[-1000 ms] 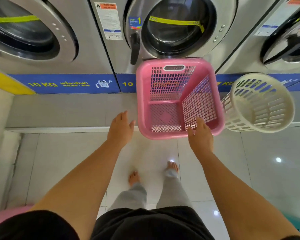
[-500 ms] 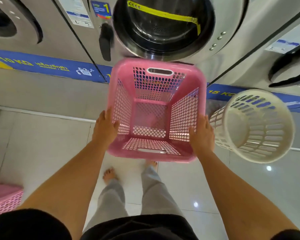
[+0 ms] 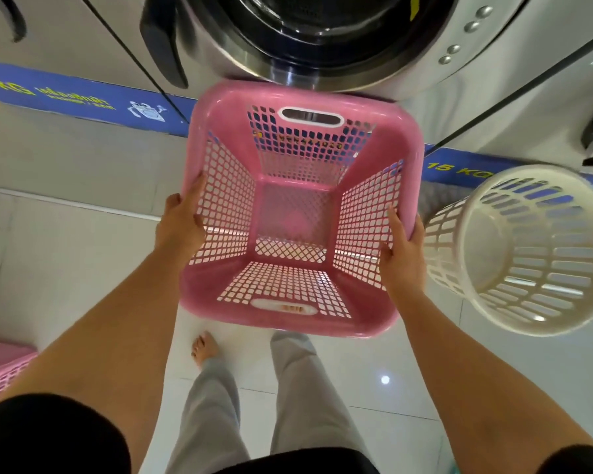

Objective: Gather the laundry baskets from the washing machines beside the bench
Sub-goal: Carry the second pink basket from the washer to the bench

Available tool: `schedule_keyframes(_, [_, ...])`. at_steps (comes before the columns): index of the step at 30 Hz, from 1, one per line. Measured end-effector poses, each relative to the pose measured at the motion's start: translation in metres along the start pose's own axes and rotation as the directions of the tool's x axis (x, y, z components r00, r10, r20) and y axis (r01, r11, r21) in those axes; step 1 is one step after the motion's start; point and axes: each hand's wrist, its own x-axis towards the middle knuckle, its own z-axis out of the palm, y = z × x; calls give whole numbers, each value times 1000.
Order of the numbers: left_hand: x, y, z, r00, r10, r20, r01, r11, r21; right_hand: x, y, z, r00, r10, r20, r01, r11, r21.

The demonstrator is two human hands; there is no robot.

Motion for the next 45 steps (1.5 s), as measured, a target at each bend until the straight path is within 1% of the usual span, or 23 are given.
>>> schedule_keyframes(3, [-12,-3,-2,998,-52,-30,50,998,-36,-8,-5,-4,1000,-17,-22,17,1000,-2])
schedule_keyframes(7, [-41,-20,-13,994,-98,-55,94,993,-73,-31,-16,-11,999,-49,-3,49,999,-22])
schedule_keyframes(10, [-70,-44,-23,991,-112,-70,104,989,-108,-54,-30,-14,997,-79,26,80,995,-56])
schedule_keyframes(13, [-101,-74,-36,983,-166,-84,152,976,-154,-77,-50,-14,992,-114,50,118,987,-107])
schedule_keyframes(16, [-135,-108,-51,969,-204,-137,176,965,-195,-101,-77,-9,983,-170,75,178,976,-128])
schedule_keyframes(19, [-171,-149,-67,942,-271,-197,226,948,-224,-128,-109,2,963,-243,118,257,959,-118])
schedule_keyframes(23, [-226,-211,-89,879,-382,-284,303,910,-283,-169,-158,24,925,-342,166,358,930,-80])
schedule_keyframes(27, [-281,-278,-110,816,-450,-364,322,875,-361,-215,-211,54,868,-456,198,477,876,-73])
schedule_keyframes(30, [-318,-323,-122,762,-491,-423,325,854,-406,-249,-246,75,824,-528,206,549,834,-57])
schedule_keyframes(34, [-375,-390,-135,645,-577,-501,356,807,-471,-302,-299,109,730,-644,230,661,751,2])
schedule_keyframes(37, [-418,-430,-144,568,-612,-550,370,787,-494,-343,-337,132,656,-720,225,731,681,48])
schedule_keyframes(40, [-461,-465,-155,448,-648,-616,362,761,-538,-387,-375,153,570,-794,213,800,595,76])
schedule_keyframes(45, [-529,-517,-178,241,-758,-606,371,649,-664,-458,-432,183,435,-884,170,875,460,153])
